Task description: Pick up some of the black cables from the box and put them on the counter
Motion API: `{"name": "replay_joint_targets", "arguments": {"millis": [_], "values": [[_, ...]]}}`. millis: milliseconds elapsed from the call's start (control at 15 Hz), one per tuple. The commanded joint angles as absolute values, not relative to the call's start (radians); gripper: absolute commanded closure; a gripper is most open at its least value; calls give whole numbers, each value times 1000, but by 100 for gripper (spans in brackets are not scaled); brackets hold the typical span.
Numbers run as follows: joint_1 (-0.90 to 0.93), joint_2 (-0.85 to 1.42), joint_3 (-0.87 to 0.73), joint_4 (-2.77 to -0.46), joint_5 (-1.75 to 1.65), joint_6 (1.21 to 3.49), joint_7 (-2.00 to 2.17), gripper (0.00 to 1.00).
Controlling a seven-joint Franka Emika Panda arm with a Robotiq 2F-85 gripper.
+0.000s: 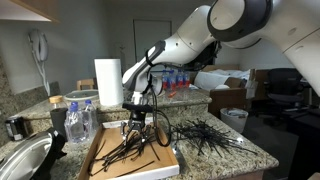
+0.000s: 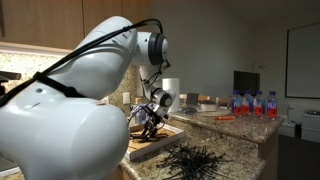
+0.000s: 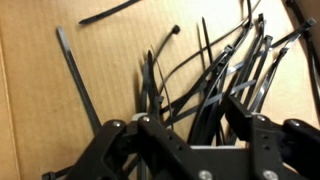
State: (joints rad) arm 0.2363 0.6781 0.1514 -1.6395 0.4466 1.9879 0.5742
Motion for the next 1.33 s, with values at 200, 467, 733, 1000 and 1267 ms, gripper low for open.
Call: {"name": "replay_joint_targets", "arguments": {"millis": [200, 467, 733, 1000, 1267], "values": [[219, 744, 137, -1542, 473, 1913, 599, 80], [214, 775, 136, -1502, 477, 1892, 594, 100], [216, 788, 136, -1477, 483, 1872, 594, 98], [223, 763, 142, -1495, 479, 1855, 591, 98], [240, 717, 153, -1529, 473, 1845, 598, 98]]}}
